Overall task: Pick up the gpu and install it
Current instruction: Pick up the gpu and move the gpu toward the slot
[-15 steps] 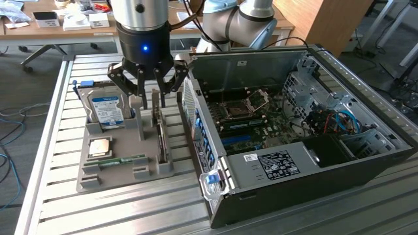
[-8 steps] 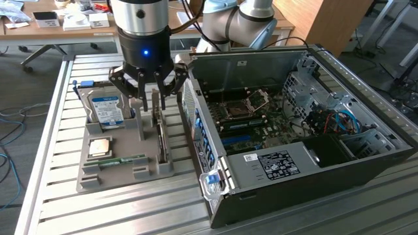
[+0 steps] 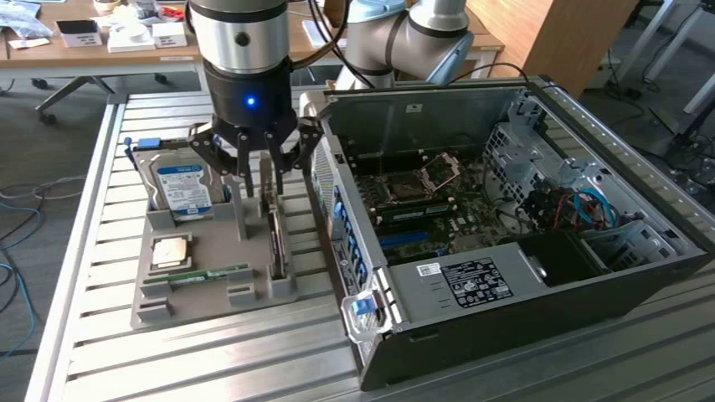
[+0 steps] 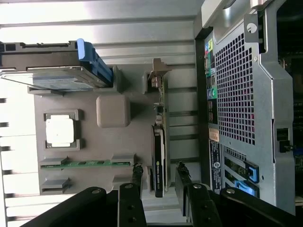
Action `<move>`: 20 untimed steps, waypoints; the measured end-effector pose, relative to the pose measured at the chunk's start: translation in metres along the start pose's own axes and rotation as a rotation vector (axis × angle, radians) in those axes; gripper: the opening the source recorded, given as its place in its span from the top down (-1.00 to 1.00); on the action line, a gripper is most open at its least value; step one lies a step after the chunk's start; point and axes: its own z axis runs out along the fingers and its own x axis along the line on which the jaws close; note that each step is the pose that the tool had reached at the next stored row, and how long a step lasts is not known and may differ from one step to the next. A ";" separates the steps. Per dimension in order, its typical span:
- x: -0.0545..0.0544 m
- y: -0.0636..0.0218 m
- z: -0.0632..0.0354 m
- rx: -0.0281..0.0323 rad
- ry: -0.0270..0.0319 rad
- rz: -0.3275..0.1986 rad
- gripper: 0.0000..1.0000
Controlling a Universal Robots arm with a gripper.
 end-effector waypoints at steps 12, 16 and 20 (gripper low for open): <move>0.000 -0.0002 0.0053 -0.0001 -0.0001 0.000 0.17; 0.000 -0.0002 0.0091 0.0000 0.0000 0.000 0.17; 0.000 -0.0002 0.0115 0.0002 0.0000 0.000 0.17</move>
